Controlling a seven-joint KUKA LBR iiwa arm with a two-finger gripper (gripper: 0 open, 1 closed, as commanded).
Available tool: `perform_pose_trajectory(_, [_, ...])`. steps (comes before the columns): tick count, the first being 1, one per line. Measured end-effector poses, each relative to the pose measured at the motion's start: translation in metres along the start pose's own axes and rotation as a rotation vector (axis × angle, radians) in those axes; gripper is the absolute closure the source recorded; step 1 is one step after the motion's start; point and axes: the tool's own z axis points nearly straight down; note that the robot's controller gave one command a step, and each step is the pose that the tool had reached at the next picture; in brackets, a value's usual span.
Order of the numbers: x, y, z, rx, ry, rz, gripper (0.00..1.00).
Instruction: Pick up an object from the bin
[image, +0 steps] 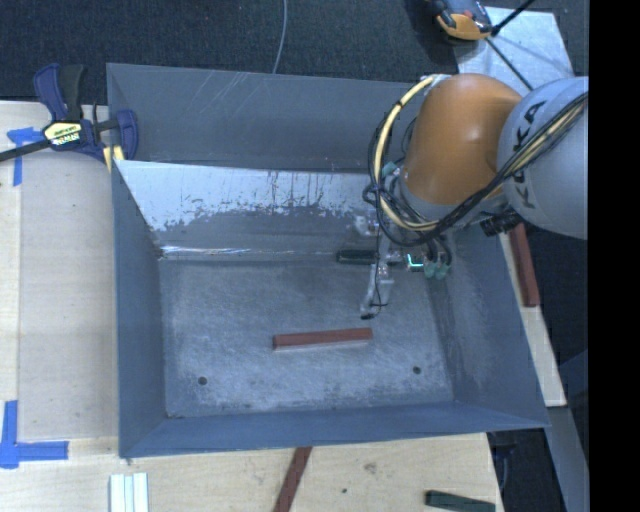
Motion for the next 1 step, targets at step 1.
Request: perform_pose_trajectory(1, [-0.0018,0.0000,-0.0047,0.000,-0.008,0.000,0.00])
